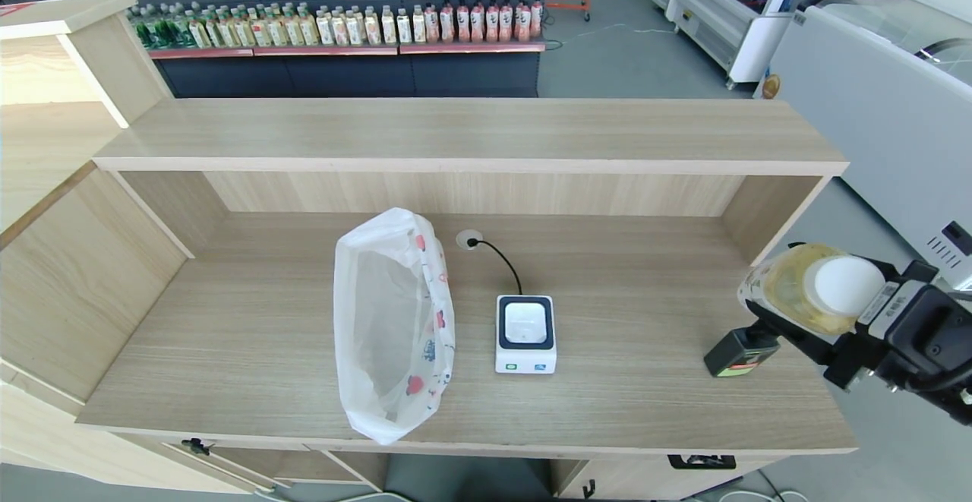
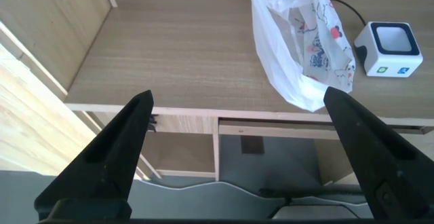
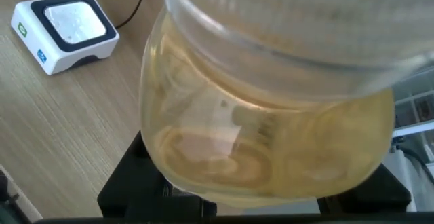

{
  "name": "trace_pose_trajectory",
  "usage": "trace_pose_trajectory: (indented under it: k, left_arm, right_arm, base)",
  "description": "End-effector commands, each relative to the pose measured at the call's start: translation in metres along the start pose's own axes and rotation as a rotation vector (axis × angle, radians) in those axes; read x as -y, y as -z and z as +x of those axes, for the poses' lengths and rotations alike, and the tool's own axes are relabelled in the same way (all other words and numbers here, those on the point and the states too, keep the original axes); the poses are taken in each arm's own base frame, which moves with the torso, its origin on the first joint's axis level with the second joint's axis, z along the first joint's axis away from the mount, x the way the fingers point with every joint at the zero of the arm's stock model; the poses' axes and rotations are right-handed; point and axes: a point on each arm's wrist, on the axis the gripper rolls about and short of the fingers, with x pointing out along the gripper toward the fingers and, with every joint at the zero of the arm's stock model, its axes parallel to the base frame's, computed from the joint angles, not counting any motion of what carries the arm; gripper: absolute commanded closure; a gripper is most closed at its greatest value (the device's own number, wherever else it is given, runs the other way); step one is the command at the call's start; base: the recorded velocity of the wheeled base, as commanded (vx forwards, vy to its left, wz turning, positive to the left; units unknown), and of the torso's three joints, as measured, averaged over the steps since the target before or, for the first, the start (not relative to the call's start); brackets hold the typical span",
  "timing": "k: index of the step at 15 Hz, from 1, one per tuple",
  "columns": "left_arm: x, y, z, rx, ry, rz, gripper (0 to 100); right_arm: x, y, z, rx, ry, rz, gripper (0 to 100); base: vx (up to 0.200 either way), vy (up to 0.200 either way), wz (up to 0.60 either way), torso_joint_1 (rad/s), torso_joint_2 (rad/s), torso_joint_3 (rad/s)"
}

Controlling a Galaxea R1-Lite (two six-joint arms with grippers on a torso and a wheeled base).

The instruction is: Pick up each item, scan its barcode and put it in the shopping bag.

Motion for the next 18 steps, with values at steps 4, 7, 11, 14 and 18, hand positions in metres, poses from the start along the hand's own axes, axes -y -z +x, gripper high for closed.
trace_pose_trajectory:
  k: [4, 7, 11, 14, 18]
  left_arm:
    - [0.000, 0.000, 0.000, 0.000, -0.001, 0.000, 0]
    - [0.000, 0.000, 0.000, 0.000, -0.001, 0.000, 0]
    - [0.000, 0.000, 0.000, 0.000, -0.001, 0.000, 0]
    - [0.000, 0.000, 0.000, 0.000, -0.001, 0.000, 0]
    - [0.000, 0.000, 0.000, 0.000, -0.001, 0.000, 0]
  right_arm:
    - [-0.004, 0.008, 0.009, -0.025, -0.029, 0.073, 100]
    - [-0.002, 0.017, 0.023, 0.008, -0.083, 0.110, 100]
    - [0.009, 0.061, 0.059, 0.020, -0.090, 0.114, 100]
    - [-0.003, 0.079, 0.069, 0.069, -0.149, 0.136, 100]
    - [-0.015, 0.105, 0.081, 0.125, -0.168, 0.113, 100]
  base:
    - [0.000, 0.200, 0.00, 0.005, 0.00, 0.000]
    - [0.000, 0.200, 0.00, -0.009, 0.00, 0.002]
    - [0.000, 0.050, 0.00, 0.003, 0.00, -0.001]
    - [0.000, 0.000, 0.00, 0.000, 0.00, 0.000]
    - [0.000, 0.000, 0.00, 0.000, 0.00, 0.000]
